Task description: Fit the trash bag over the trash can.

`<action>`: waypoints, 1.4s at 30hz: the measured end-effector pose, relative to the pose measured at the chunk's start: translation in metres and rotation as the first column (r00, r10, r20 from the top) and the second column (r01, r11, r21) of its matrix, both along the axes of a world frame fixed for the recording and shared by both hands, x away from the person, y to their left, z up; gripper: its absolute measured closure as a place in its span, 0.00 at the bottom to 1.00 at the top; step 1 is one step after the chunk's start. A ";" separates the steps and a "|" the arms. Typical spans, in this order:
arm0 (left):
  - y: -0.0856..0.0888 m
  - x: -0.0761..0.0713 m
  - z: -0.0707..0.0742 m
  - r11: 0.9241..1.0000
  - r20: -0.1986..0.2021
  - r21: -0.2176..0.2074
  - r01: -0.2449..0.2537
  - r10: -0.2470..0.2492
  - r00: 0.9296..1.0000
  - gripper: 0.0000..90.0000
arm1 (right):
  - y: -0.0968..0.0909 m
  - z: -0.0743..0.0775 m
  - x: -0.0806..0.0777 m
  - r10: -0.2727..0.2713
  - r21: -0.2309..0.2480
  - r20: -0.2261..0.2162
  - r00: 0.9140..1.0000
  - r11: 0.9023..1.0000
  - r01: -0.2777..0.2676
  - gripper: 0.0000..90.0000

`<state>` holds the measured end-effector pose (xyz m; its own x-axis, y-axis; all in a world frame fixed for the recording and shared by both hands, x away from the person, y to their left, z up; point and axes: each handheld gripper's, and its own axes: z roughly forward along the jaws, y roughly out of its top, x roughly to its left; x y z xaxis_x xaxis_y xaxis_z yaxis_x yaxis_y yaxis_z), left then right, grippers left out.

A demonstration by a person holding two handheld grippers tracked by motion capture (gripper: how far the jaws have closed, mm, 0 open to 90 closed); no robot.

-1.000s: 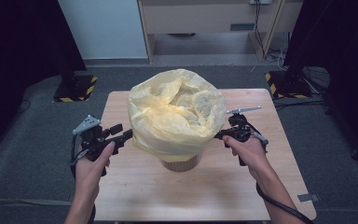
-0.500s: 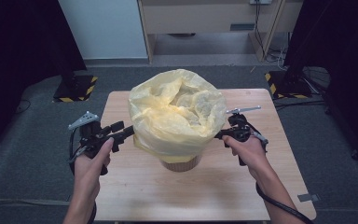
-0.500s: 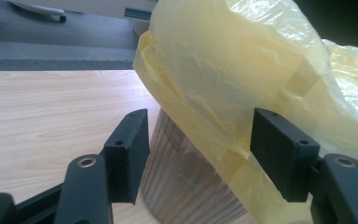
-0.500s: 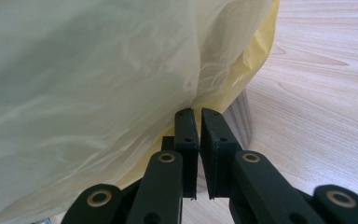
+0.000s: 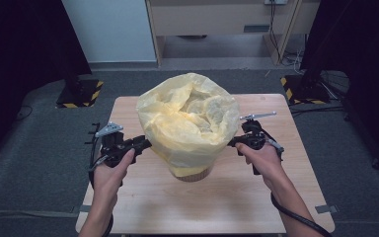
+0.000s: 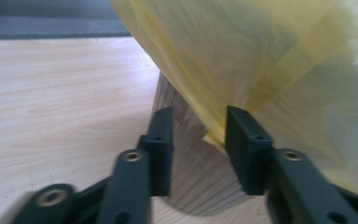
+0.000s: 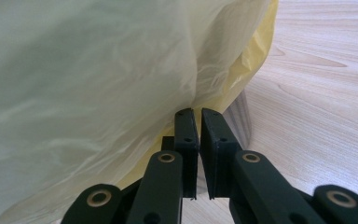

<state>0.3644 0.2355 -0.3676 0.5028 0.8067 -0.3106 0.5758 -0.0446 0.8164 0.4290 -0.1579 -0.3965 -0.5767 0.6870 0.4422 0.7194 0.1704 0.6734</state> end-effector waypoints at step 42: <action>-0.009 0.046 -0.025 0.978 -0.051 0.209 -0.020 0.032 0.998 1.00 | -0.029 0.012 -0.001 -0.120 0.106 0.047 0.992 0.988 0.114 0.64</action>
<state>0.4102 0.2264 -0.3922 0.4680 0.8691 -0.1601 0.6217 -0.1951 0.7586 0.4277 -0.1873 -0.3843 -0.5195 0.7036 0.4849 0.6929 0.0149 0.7208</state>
